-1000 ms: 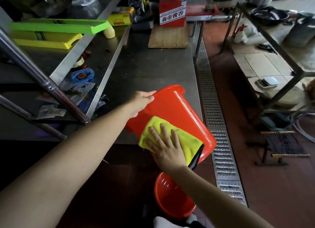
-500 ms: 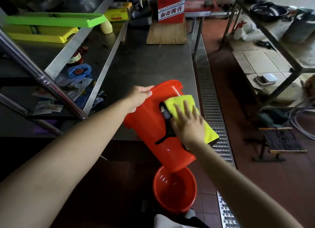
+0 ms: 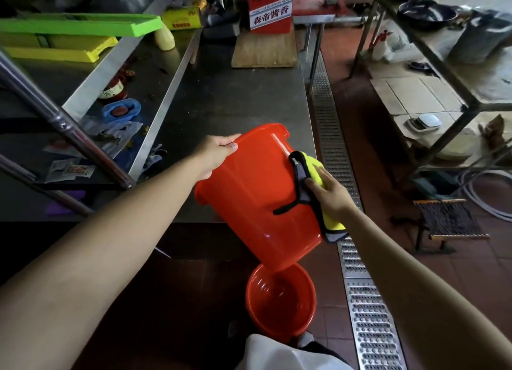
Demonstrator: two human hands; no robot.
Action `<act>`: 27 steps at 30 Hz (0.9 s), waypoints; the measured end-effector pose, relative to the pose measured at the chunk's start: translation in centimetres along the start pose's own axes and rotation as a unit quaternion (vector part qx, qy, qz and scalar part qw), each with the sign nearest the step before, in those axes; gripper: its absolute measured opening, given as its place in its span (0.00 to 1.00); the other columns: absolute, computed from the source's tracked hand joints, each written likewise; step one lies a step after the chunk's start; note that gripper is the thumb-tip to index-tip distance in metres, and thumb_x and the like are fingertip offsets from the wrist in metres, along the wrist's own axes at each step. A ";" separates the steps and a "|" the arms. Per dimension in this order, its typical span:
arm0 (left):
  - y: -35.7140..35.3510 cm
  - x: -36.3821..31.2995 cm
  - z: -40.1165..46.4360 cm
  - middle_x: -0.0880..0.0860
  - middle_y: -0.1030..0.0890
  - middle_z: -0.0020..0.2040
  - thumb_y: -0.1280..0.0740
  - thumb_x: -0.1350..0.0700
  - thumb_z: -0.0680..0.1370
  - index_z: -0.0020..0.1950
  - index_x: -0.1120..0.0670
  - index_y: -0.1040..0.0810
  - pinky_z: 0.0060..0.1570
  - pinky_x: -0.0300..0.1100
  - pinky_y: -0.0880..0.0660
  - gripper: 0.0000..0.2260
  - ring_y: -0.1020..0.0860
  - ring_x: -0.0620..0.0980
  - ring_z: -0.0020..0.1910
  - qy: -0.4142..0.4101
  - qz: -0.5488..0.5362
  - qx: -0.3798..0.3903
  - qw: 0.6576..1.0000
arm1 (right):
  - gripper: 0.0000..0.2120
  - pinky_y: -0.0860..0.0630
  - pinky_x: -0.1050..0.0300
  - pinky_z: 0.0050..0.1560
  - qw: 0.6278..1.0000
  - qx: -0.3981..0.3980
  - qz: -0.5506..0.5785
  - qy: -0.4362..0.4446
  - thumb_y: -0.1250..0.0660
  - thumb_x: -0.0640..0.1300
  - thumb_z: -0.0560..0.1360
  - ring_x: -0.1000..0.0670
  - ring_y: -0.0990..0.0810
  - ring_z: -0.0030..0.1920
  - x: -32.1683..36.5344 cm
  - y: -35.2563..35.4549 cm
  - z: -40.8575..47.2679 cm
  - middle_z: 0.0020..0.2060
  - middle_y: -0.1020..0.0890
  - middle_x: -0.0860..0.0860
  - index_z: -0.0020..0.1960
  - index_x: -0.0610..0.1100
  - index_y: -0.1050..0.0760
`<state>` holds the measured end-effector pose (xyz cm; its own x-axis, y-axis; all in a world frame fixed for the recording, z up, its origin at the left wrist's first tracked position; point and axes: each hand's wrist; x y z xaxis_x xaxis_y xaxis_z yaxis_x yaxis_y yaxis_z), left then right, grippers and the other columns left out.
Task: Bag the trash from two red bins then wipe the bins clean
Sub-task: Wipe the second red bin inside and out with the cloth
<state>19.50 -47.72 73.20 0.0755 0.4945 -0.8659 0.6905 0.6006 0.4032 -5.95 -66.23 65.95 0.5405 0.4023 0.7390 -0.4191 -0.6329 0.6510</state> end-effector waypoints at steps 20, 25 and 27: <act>-0.1 0.0 -0.1 0.47 0.26 0.70 0.35 0.52 0.81 0.68 0.42 0.26 0.70 0.55 0.34 0.16 0.30 0.50 0.71 0.002 0.008 0.004 1.000 | 0.36 0.40 0.35 0.74 0.997 -0.046 -0.045 0.048 0.44 0.75 0.73 0.47 0.42 0.79 -2.9 -1.1 -3.5 0.80 0.40 0.55 0.77 0.63 0.40; -0.5 -0.8 0.3 0.47 0.25 0.69 0.35 0.53 0.81 0.68 0.45 0.25 0.70 0.55 0.34 0.15 0.29 0.50 0.70 0.012 0.003 0.020 1.000 | 0.29 0.41 0.38 0.72 0.941 -0.170 -0.228 0.184 0.44 0.68 0.79 0.42 0.48 0.80 -4.5 -6.0 -9.9 0.81 0.45 0.54 0.79 0.65 0.44; -0.8 -1.1 0.4 0.48 0.25 0.69 0.35 0.53 0.81 0.68 0.45 0.25 0.70 0.57 0.33 0.15 0.29 0.51 0.69 0.017 0.001 0.025 1.000 | 0.29 0.42 0.32 0.72 0.907 -0.181 -0.275 0.262 0.40 0.63 0.80 0.37 0.48 0.80 -5.3 -8.2 -12.4 0.81 0.44 0.50 0.79 0.61 0.41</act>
<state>19.15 -48.96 73.78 0.0532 0.5167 -0.8545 0.7255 0.5680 0.3886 -14.44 -54.97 58.90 0.3600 0.9103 0.2042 -0.4544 -0.0201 0.8906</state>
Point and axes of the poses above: each hand's wrist, its own z-axis towards the middle knuckle, its own y-axis out of the back of the hand, x = y × z
